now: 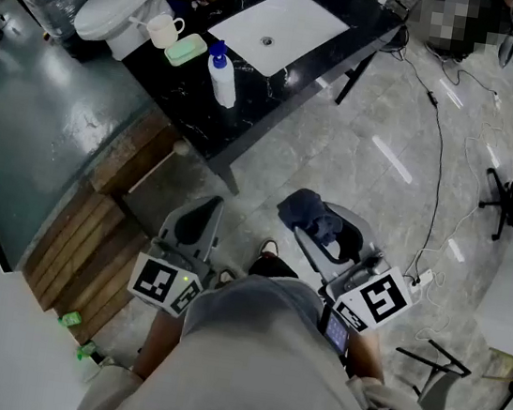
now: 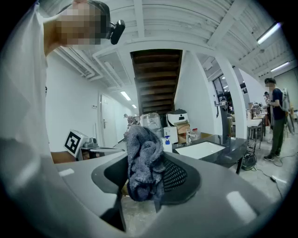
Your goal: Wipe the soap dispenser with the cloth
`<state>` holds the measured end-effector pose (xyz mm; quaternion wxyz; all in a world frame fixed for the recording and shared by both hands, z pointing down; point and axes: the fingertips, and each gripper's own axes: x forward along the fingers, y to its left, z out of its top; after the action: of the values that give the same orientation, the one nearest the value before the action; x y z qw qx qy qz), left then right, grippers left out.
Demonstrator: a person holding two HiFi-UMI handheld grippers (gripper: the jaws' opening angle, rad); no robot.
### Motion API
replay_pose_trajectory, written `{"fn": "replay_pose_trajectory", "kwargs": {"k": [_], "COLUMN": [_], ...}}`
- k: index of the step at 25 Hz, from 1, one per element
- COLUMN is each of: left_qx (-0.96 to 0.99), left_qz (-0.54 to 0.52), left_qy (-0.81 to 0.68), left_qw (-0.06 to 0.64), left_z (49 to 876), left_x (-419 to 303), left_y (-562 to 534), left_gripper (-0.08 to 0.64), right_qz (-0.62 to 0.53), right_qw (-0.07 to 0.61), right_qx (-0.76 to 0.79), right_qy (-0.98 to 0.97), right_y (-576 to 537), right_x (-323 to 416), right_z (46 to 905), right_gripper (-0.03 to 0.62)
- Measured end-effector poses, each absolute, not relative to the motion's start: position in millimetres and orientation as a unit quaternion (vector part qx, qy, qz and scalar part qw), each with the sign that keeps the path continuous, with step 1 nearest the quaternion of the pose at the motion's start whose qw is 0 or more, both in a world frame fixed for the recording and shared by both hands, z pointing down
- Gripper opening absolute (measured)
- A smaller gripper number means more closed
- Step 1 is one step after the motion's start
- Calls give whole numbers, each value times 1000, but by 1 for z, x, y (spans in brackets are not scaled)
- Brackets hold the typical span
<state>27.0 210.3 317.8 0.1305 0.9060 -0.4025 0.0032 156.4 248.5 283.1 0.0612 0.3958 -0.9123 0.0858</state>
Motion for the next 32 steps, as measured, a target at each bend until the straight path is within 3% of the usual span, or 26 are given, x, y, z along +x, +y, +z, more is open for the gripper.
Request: {"fn": "replay_pose_trajectory", "kwargs": {"k": [16,32], "left_qx": [902,881], "left_qz": [3,32], "left_qy": [-411,-460], "left_qw": [128,108], "left_z": [319,321], "left_x": [31,66], "left_y": [203,176], "left_gripper": [6,6], "right_qz": [101,130], "right_qw": [43,9], "right_qx": [388,377], "right_qy": [-915,-917], "right_y": [241,218], "right_x": [165,228], "right_z": [280,292], "right_gripper": [181,184]}}
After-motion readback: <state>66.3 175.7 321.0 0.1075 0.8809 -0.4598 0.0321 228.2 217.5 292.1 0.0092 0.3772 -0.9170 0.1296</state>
